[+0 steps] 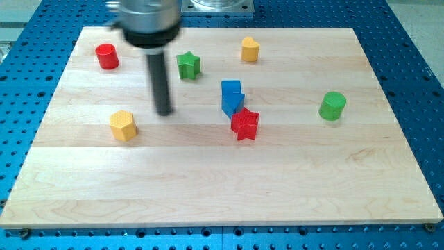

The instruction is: Move the red circle closer to the blue blocks

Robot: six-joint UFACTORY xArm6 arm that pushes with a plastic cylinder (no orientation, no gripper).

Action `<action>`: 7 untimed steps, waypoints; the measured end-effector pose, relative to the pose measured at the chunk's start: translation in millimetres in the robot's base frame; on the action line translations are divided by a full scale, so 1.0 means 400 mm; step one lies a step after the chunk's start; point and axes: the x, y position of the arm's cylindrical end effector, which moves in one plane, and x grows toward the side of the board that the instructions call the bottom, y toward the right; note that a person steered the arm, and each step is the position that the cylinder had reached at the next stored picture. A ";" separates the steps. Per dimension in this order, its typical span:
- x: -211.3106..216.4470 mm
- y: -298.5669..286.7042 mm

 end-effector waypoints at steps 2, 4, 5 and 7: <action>-0.302 -0.377; -0.265 -0.194; -0.138 -0.164; -0.220 0.000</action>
